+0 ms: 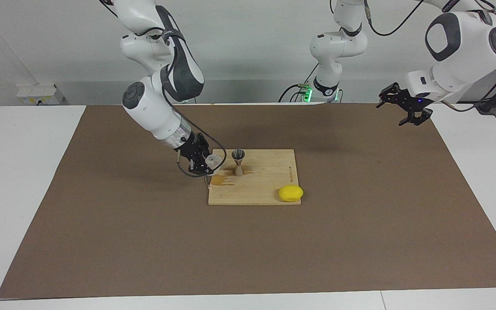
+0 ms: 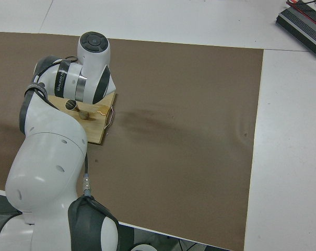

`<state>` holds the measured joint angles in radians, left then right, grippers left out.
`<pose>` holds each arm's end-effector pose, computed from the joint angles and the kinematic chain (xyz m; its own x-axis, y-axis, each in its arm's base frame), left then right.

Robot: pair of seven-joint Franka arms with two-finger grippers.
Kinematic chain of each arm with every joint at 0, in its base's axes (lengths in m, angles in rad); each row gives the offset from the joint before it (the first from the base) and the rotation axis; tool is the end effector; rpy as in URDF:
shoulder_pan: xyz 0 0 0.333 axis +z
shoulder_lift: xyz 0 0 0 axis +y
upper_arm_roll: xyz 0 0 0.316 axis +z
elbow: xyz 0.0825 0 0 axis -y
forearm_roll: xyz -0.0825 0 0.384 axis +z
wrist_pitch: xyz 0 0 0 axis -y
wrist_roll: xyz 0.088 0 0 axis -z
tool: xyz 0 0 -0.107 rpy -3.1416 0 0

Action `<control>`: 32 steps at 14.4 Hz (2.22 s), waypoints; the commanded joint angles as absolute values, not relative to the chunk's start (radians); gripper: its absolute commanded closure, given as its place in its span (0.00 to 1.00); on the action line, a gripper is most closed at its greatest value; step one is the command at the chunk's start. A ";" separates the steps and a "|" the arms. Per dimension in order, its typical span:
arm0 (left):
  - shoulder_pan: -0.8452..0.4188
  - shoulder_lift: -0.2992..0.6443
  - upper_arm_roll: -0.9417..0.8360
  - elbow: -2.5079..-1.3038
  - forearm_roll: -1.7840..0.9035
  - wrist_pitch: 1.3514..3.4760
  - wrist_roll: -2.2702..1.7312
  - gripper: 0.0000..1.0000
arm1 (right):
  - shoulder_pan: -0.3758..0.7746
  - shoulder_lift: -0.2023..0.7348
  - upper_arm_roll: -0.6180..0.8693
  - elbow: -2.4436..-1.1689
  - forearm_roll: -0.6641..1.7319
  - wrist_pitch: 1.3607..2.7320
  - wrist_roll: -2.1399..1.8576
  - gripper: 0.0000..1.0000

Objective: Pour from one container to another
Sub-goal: 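Lift the clear glass with the right gripper over the metal cup, then tilt the clear glass with the right gripper to pour into the metal cup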

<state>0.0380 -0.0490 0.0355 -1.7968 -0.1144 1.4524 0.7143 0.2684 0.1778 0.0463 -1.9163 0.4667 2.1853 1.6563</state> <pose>0.5122 0.0247 0.5390 0.7826 -0.6054 -0.1446 -0.5556 -0.7842 0.2764 0.5755 0.2035 0.4141 -0.0244 -0.9168 -0.3987 -0.9996 0.0274 -0.0017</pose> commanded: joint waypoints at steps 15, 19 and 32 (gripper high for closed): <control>-0.058 -0.078 0.048 -1.749 0.009 1.550 0.403 0.00 | 0.446 0.158 0.060 -1.885 -0.020 2.180 1.818 0.96; 0.003 -0.095 0.063 -1.740 0.012 1.531 0.403 0.00 | 0.486 0.150 0.060 -1.887 -0.112 2.177 1.819 0.96; -0.002 0.009 0.055 -1.623 0.005 1.588 0.152 0.00 | 0.532 0.132 0.061 -1.894 -0.314 2.166 1.878 0.99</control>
<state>0.0063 -0.0636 0.0533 -1.7212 0.0142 1.6204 0.1712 0.5265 0.1553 0.0569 -1.8819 -0.2681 2.1776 1.8425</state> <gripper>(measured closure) 0.000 0.498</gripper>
